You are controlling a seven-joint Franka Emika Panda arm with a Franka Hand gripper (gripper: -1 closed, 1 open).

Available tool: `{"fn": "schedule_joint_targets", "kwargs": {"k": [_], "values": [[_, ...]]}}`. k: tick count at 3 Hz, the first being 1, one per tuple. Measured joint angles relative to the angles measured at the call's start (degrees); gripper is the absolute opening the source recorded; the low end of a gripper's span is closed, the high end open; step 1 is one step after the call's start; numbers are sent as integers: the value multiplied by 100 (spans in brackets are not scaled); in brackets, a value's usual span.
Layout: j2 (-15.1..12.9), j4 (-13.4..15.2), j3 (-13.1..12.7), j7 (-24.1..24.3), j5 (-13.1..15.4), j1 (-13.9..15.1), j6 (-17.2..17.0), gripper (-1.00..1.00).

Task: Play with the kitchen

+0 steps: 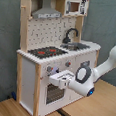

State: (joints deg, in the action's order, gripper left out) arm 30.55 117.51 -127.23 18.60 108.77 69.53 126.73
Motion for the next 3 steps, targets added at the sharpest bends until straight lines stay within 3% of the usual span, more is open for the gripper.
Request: {"fn": "schedule_joint_targets", "kwargs": {"k": [1, 2, 3], "values": [[212, -262, -95, 335, -313, 24, 55, 100], [235, -355, -159, 874, -480, 24, 3, 100], [240, -355, -153, 1495, -480, 36, -67, 100]]}}
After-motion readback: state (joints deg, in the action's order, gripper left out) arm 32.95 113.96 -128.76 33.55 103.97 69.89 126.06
